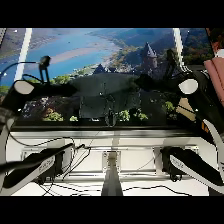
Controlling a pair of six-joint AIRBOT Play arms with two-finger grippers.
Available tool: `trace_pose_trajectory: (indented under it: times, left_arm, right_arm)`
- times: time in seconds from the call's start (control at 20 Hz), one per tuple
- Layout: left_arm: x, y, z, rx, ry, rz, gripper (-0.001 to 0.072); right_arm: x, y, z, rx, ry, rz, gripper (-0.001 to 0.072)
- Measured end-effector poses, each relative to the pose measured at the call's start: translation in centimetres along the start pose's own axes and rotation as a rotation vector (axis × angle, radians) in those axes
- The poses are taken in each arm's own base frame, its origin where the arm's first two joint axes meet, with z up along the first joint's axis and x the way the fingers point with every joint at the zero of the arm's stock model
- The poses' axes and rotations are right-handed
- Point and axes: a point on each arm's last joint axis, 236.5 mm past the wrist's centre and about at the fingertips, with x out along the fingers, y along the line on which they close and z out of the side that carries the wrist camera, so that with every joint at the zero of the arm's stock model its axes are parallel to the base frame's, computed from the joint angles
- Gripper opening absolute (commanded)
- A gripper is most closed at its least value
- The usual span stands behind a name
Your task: Fold the clothes and pants, and hang the long-sleeved shirts on hangers.
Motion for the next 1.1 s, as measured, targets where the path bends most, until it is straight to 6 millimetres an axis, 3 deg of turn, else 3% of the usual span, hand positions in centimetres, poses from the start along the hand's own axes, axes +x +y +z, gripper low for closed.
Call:
trace_pose_trajectory:
  times: [0.2, 0.25, 0.3, 0.35, 0.4, 0.55, 0.75, 0.9, 1.0, 1.1]
  left_arm:
    - [2.4, -0.4, -5.8, -0.057, 0.274, -0.08, 0.0093]
    - [2.9, -0.6, -7.0, -0.067, 0.325, -0.094, 0.0145]
    - [3.3, -0.7, -8.0, -0.077, 0.373, -0.106, 0.0329]
    - [3.7, -0.6, -8.8, -0.085, 0.408, -0.112, 0.0534]
    - [4.0, -0.7, -9.6, -0.095, 0.444, -0.12, 0.0673]
    - [4.6, -0.6, -11.0, -0.117, 0.507, -0.134, 0.0683]
    - [4.9, -0.7, -11.6, -0.129, 0.539, -0.142, 0.0683]
    - [4.9, -0.6, -11.8, -0.132, 0.546, -0.143, 0.0683]
    - [5.0, -0.6, -11.8, -0.133, 0.548, -0.143, 0.0682]
    - [5.0, -0.6, -11.9, -0.133, 0.549, -0.143, 0.0682]
  right_arm:
    - [-0.5, -4.5, -5.5, -0.04, 0.268, -0.112, 0.0065]
    - [-0.9, -5.5, -6.9, -0.055, 0.334, -0.135, 0.018]
    - [-1.3, -6.3, -8.1, -0.069, 0.385, -0.157, 0.0387]
    - [-1.6, -6.8, -9.0, -0.08, 0.425, -0.168, 0.0548]
    - [-1.7, -7.3, -9.5, -0.09, 0.448, -0.178, 0.0581]
    - [-1.7, -8.7, -9.2, -0.142, 0.441, -0.217, 0.058]
    - [-0.6, -10.4, -3.5, -0.212, 0.216, -0.291, 0.0573]
    - [-0.8, -12.9, -0.4, -0.121, 0.125, -0.34, 0.0532]
    - [-0.7, -14.5, -1.1, -0.031, 0.181, -0.325, 0.054]
    - [0.1, -15.1, -3.1, 0.041, 0.282, -0.266, 0.0619]
